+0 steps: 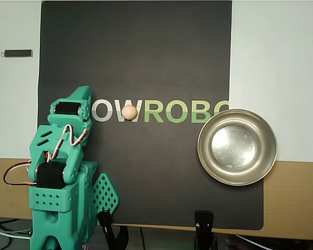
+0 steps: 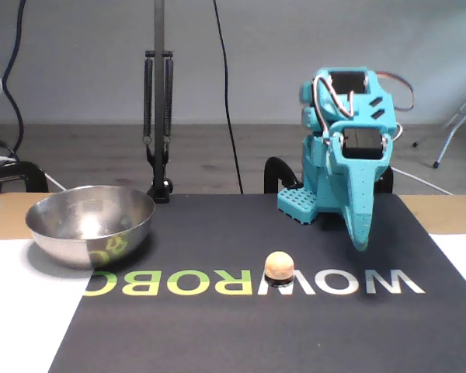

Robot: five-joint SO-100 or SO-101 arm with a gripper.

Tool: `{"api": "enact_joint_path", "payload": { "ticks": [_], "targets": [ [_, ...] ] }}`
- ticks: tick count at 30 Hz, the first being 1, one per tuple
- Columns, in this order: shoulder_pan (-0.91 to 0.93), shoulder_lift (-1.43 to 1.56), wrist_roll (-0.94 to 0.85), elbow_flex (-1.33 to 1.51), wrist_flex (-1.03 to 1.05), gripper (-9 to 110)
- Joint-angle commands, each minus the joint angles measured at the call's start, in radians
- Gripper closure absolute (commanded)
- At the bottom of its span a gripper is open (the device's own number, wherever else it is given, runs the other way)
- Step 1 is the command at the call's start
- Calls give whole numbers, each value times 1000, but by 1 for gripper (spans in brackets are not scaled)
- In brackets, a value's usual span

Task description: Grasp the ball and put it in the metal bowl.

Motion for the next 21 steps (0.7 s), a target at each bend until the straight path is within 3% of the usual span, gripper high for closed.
{"api": "enact_joint_path", "payload": {
  "ticks": [1,14,21],
  "targets": [
    [6,-127,-5,-121,2,101],
    [46,-655,-31,-538,5,101],
    [78,-857,-201,-822,238,101]
  ]
}}
